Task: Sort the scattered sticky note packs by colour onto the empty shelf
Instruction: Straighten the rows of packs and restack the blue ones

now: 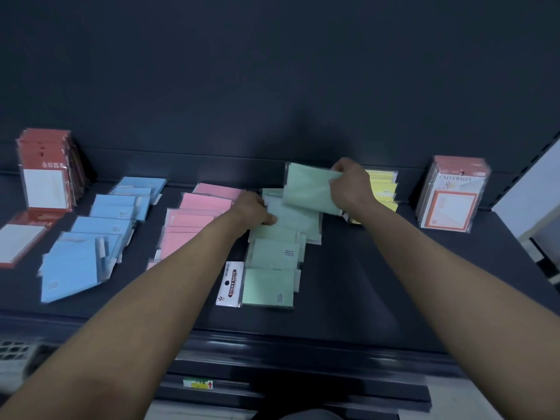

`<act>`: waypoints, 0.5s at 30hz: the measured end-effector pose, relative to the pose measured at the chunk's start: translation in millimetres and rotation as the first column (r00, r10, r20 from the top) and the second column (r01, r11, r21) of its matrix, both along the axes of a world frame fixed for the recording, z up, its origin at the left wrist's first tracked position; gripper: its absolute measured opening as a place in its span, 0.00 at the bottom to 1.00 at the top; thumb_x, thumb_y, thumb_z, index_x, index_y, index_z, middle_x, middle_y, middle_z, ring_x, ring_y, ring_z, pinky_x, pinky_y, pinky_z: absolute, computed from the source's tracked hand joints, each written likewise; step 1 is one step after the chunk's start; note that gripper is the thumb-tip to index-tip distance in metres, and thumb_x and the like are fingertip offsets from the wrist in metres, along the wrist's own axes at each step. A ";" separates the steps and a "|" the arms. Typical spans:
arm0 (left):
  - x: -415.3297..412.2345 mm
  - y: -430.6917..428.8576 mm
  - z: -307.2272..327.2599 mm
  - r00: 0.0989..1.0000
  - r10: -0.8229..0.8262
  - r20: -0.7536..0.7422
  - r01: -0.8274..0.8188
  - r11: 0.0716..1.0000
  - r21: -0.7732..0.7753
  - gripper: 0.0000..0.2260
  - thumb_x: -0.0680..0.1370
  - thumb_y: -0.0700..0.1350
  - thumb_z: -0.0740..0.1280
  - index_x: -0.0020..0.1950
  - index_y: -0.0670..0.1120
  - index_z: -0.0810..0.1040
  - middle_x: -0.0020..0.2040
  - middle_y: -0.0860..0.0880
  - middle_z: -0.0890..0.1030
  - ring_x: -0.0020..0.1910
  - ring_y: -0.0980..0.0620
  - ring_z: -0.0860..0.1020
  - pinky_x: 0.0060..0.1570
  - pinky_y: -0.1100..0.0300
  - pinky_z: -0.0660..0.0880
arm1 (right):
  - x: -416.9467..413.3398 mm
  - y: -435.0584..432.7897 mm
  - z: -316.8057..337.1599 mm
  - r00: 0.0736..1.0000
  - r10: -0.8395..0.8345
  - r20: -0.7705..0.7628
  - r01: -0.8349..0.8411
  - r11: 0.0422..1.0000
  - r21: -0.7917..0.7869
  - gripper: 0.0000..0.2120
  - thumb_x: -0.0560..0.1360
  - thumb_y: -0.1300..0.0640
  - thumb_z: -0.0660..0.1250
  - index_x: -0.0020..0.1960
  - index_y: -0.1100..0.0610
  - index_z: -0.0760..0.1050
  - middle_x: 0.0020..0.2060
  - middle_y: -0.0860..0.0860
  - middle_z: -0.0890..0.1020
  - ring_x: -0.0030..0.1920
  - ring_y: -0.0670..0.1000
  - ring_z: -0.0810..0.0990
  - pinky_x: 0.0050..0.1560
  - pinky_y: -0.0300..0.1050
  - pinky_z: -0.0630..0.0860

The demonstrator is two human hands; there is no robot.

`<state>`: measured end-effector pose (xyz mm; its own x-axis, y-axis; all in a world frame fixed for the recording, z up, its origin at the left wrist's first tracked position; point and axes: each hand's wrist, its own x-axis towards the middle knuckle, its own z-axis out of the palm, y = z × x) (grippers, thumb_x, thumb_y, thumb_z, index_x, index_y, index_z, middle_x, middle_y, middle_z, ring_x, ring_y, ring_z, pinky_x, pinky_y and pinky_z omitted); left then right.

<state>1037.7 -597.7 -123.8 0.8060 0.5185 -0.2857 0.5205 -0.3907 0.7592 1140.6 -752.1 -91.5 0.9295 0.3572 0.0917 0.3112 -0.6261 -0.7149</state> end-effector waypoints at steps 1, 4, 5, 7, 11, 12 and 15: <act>0.6 0.8 -1.0 1.000 0.014 0.002 -0.014 1.000 -0.025 0.18 0.70 0.37 0.74 0.58 0.35 0.76 0.52 0.43 0.78 0.50 0.46 0.76 0.47 0.60 0.70 | 0.8 0.4 -0.7 0.999 0.030 -0.031 -0.030 0.999 -0.024 0.08 0.77 0.68 0.58 0.53 0.60 0.71 0.45 0.54 0.73 0.43 0.55 0.73 0.29 0.42 0.66; 1.6 0.5 -3.1 0.996 0.076 0.045 -0.071 0.992 -0.105 0.13 0.72 0.32 0.71 0.55 0.35 0.77 0.47 0.44 0.77 0.44 0.49 0.75 0.43 0.59 0.72 | 3.4 2.2 -7.5 0.989 0.132 -0.068 -0.140 0.982 -0.130 0.09 0.77 0.65 0.61 0.55 0.59 0.74 0.50 0.55 0.76 0.50 0.56 0.75 0.41 0.41 0.72; 1.4 0.7 -3.5 0.993 0.098 0.062 -0.090 0.989 -0.115 0.12 0.72 0.31 0.70 0.54 0.35 0.77 0.45 0.44 0.77 0.43 0.49 0.75 0.42 0.58 0.74 | 3.7 2.9 -10.6 0.986 0.149 -0.075 -0.159 0.977 -0.141 0.08 0.76 0.64 0.62 0.54 0.59 0.75 0.51 0.55 0.78 0.52 0.56 0.76 0.46 0.42 0.72; 0.3 3.2 -5.5 0.987 0.128 0.092 -0.118 0.986 -0.114 0.10 0.72 0.30 0.70 0.52 0.36 0.78 0.44 0.43 0.77 0.41 0.48 0.75 0.42 0.56 0.75 | 3.8 4.5 -15.1 0.978 0.175 -0.115 -0.190 0.973 -0.131 0.08 0.76 0.64 0.63 0.55 0.61 0.75 0.49 0.56 0.78 0.52 0.55 0.76 0.47 0.44 0.72; -2.3 9.0 -10.9 0.984 0.148 0.103 -0.132 0.979 -0.153 0.07 0.72 0.29 0.68 0.40 0.40 0.76 0.39 0.44 0.76 0.34 0.50 0.73 0.36 0.61 0.73 | 5.8 6.5 -18.0 0.962 0.222 -0.160 -0.245 0.959 -0.145 0.07 0.76 0.63 0.64 0.54 0.60 0.72 0.46 0.52 0.74 0.48 0.52 0.73 0.50 0.47 0.73; -3.0 9.9 -13.5 0.982 0.155 0.107 -0.135 0.975 -0.175 0.09 0.73 0.28 0.67 0.39 0.41 0.76 0.39 0.44 0.76 0.35 0.51 0.73 0.36 0.62 0.73 | 6.3 6.8 -18.8 0.958 0.229 -0.173 -0.253 0.958 -0.135 0.07 0.76 0.63 0.65 0.53 0.58 0.70 0.47 0.52 0.73 0.49 0.52 0.73 0.52 0.48 0.74; -2.3 11.4 -16.6 0.981 0.153 0.122 -0.122 0.965 -0.231 0.08 0.73 0.28 0.66 0.41 0.39 0.75 0.41 0.42 0.76 0.39 0.48 0.74 0.39 0.60 0.73 | 6.7 7.3 -18.4 0.941 0.249 -0.228 -0.274 0.958 -0.089 0.12 0.74 0.63 0.68 0.56 0.58 0.70 0.50 0.53 0.75 0.51 0.53 0.75 0.56 0.51 0.75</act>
